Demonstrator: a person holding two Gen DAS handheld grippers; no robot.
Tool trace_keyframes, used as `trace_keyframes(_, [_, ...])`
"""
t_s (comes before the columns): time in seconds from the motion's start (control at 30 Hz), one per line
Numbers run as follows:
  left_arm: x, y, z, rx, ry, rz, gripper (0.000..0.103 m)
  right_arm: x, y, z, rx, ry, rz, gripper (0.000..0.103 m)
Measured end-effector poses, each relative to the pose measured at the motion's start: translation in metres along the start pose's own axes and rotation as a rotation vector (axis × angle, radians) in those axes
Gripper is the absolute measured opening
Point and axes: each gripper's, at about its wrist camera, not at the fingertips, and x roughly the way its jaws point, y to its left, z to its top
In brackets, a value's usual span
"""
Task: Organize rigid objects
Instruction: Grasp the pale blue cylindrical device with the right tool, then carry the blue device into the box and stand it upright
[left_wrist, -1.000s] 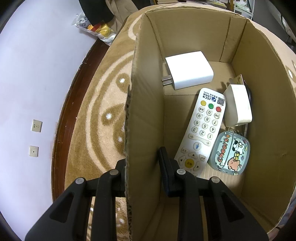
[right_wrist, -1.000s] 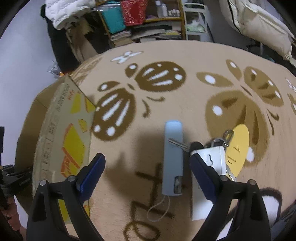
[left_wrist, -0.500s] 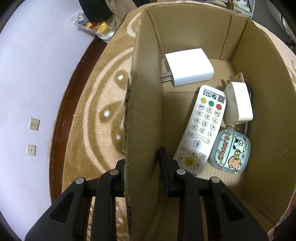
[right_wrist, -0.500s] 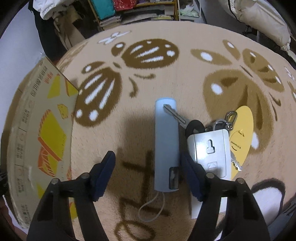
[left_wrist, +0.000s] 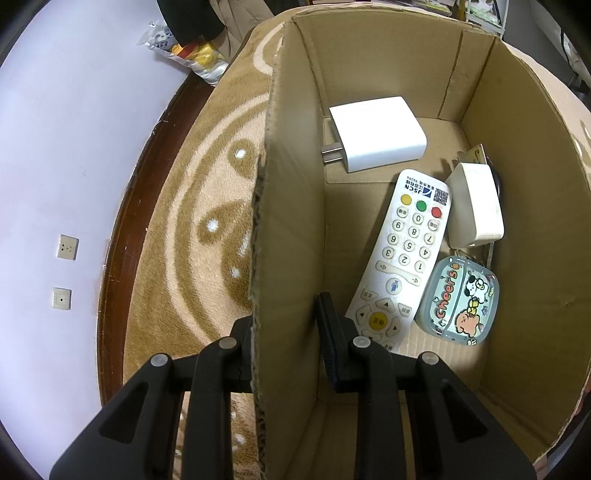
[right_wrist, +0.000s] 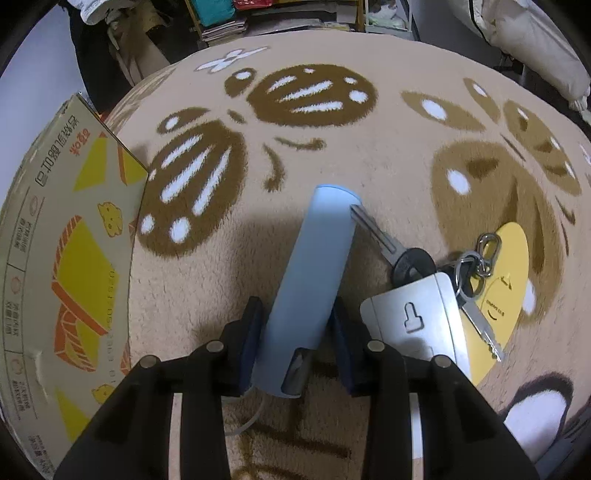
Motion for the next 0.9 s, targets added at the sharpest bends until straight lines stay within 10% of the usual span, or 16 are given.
trace_keyframes(0.9, [-0.006, 0.0, -0.01, -0.016, -0.013, -0.005, 0.025, -0.061, 0.064, 0.004, -0.22, -0.257, 0.022, 0.028])
